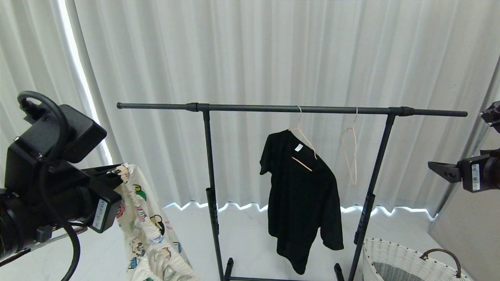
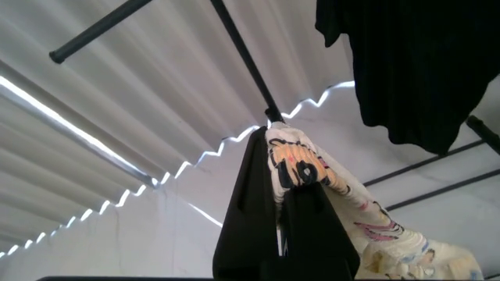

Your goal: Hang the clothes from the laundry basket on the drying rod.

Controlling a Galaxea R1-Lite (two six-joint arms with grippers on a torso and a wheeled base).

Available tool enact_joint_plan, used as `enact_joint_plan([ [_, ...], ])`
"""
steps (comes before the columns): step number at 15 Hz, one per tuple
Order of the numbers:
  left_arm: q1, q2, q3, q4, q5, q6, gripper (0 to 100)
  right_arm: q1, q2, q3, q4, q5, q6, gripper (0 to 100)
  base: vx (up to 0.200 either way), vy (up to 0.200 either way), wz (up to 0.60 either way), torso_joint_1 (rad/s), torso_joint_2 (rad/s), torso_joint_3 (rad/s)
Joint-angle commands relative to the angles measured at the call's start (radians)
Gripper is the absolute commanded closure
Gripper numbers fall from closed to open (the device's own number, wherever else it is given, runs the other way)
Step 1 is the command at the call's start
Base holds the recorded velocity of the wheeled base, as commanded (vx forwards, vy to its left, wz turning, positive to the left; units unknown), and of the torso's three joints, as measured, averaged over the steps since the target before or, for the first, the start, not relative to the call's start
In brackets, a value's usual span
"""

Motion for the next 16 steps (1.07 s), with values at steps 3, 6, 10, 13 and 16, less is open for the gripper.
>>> enact_joint_plan([
  [3,-0.022,0.026,-0.030,0.000,0.001,-0.001,100,0.002,0.004,0.006,0.003,0.001,-0.011,0,0.200,0.000,0.00,0.004,0.00,0.006],
  [6,-0.022,0.039,-0.052,0.000,0.001,-0.001,100,0.000,0.014,0.006,0.003,0.002,-0.009,0,0.200,0.000,0.00,0.004,0.00,0.005],
  [10,-0.022,0.052,-0.064,0.000,0.001,-0.002,100,0.000,0.077,0.006,0.000,0.002,0.027,0,0.200,0.000,0.00,0.002,0.00,0.001],
  [13,-0.021,0.054,-0.066,0.000,0.001,-0.002,100,0.020,0.183,-0.002,-0.032,-0.001,0.184,0,0.200,0.000,0.00,0.002,0.00,-0.001],
  [16,-0.019,0.055,-0.066,-0.014,0.001,-0.002,100,0.020,0.303,-0.011,-0.133,-0.002,0.227,0,0.133,0.000,0.00,0.002,0.00,0.000],
])
